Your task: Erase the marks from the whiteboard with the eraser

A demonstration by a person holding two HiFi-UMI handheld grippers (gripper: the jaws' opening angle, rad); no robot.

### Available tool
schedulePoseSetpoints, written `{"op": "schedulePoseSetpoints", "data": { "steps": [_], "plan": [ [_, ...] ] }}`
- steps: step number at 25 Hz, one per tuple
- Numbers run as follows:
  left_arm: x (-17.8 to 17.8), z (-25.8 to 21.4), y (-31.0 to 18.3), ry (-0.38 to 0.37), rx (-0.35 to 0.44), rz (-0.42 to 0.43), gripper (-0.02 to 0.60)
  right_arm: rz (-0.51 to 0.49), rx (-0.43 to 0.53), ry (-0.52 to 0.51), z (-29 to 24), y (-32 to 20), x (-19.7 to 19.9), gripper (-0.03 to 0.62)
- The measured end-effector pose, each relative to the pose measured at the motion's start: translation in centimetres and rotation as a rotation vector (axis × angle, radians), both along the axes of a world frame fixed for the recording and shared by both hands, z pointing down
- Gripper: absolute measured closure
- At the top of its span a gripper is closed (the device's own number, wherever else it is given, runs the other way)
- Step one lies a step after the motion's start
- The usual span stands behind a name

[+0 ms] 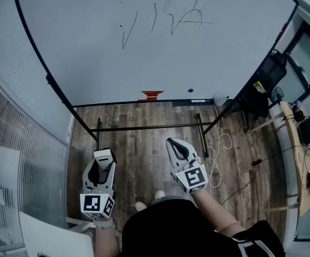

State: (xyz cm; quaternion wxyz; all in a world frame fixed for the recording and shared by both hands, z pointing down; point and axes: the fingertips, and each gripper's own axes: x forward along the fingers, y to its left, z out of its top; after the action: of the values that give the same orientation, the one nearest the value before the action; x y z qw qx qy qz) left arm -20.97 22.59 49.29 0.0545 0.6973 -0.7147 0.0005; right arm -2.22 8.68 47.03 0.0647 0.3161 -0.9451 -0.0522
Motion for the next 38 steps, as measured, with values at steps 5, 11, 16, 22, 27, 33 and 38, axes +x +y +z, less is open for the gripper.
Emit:
{"op": "schedulePoseSetpoints", "data": {
  "steps": [5, 11, 16, 22, 27, 33, 38],
  "plan": [
    [1.6, 0.0, -2.5, -0.002, -0.007, 0.014, 0.33, -0.021, -0.001, -0.016, 0.5, -1.9, 1.3, 0.566],
    [2.5, -0.1, -5.2, -0.013, -0.014, -0.004, 0.33, -0.054, -0.009, -0.06, 0.3, -4.3, 1.9, 0.566],
    [2.7, 0.6, -7.0, -0.016, -0.033, -0.019, 0.33, -0.088, -0.042, -0.076, 1.2, -6.2, 1.5, 0.566],
    [0.5, 1.7, -9.1, -0.017, -0.052, -0.013, 0.33, -0.089, -0.073, -0.063, 2.6, -8.0, -1.3, 0.566],
    [-3.9, 2.0, -12.5, -0.013, -0.047, 0.025, 0.33, -0.048, -0.064, -0.048, 2.6, -10.8, -5.5, 0.566],
    [-10.5, 1.8, -17.6, -0.011, -0.029, 0.111, 0.33, 0.022, -0.037, -0.031, 1.7, -14.1, -11.6, 0.566],
    [-14.0, 0.8, -22.2, -0.039, 0.002, 0.216, 0.33, 0.106, -0.023, -0.027, 1.1, -16.4, -15.0, 0.566]
  ]
}}
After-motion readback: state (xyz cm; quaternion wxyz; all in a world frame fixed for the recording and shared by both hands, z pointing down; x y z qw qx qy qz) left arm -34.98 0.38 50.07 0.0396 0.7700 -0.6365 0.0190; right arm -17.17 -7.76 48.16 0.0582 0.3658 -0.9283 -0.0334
